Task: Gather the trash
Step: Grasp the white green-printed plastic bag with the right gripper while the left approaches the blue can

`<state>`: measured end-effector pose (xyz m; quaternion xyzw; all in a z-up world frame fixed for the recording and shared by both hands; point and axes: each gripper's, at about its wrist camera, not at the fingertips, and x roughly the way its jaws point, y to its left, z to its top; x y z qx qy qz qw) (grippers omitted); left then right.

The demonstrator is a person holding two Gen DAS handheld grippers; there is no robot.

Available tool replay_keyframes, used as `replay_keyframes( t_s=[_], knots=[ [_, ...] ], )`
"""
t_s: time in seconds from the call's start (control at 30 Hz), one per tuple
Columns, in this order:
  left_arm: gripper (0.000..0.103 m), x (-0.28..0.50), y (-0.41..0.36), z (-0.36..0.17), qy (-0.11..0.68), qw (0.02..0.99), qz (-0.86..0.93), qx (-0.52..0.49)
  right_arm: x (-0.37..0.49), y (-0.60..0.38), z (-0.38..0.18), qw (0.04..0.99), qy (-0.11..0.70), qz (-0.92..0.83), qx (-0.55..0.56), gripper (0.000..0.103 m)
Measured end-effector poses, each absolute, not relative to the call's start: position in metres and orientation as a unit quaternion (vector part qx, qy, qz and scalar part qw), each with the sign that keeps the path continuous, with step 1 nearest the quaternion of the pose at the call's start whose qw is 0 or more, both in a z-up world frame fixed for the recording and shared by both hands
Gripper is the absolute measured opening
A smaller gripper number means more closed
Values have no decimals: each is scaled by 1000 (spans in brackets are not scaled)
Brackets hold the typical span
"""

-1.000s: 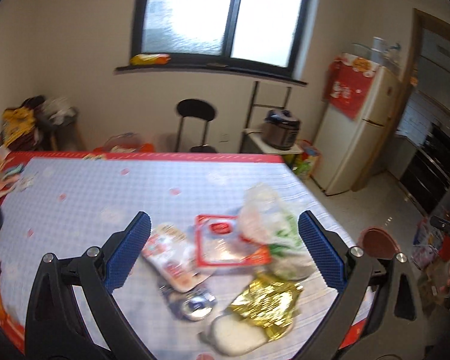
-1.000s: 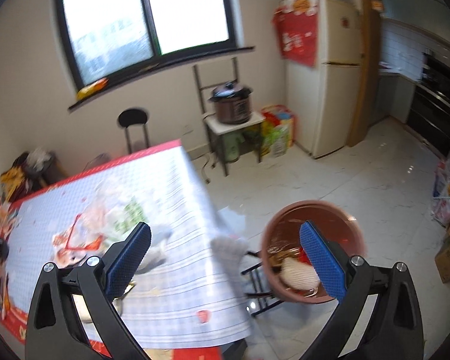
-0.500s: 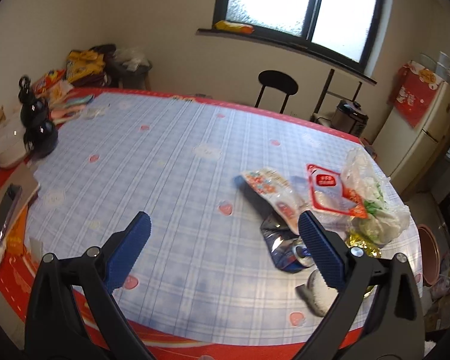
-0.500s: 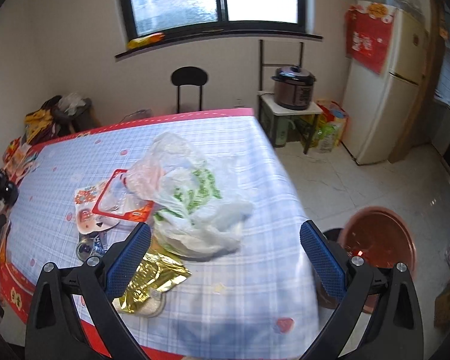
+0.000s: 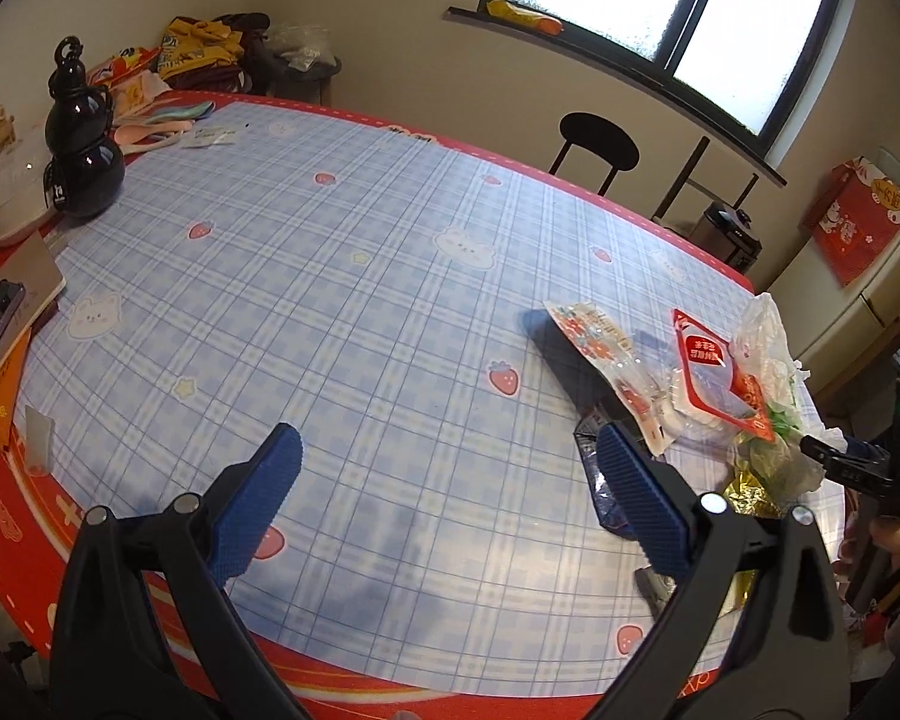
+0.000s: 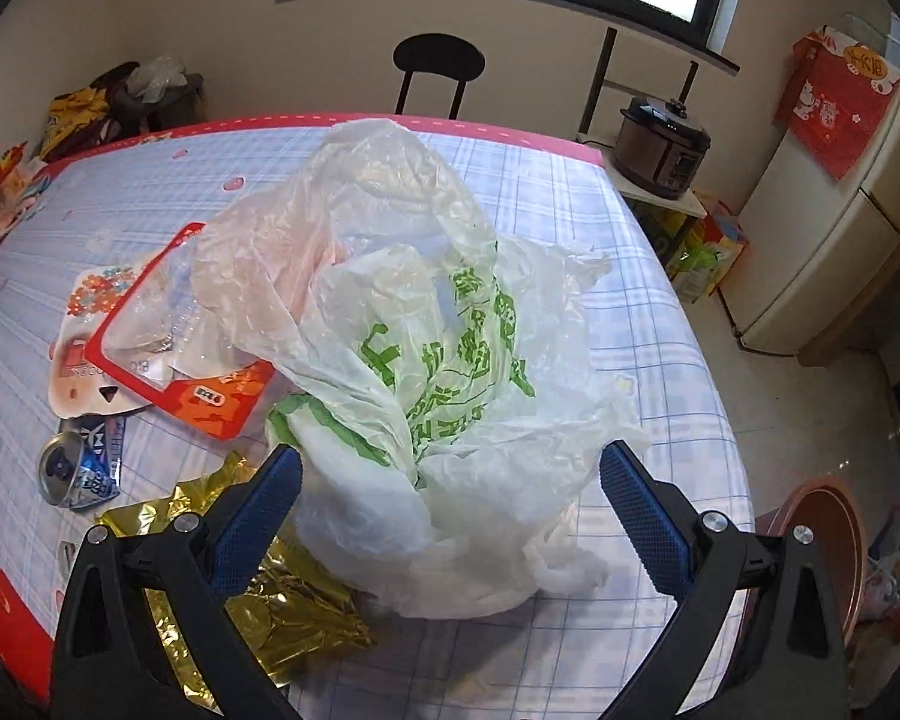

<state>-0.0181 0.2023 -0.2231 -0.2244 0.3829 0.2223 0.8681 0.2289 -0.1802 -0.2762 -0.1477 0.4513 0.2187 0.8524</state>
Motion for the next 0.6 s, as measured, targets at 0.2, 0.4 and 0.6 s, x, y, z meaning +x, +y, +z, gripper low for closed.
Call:
replay_keyframes(
  t_s=[0.2, 0.4, 0.6],
  knots=[
    [97, -22, 209, -233, 393, 860, 224, -237, 235, -166, -300, 830, 483, 234, -151, 98],
    [97, -19, 205, -234, 395, 862, 213, -236, 239, -173, -309, 813, 523, 238, -92, 89],
    [97, -11, 194, -235, 400, 864, 193, -238, 229, -177, -309, 801, 538, 257, -58, 58]
  ],
)
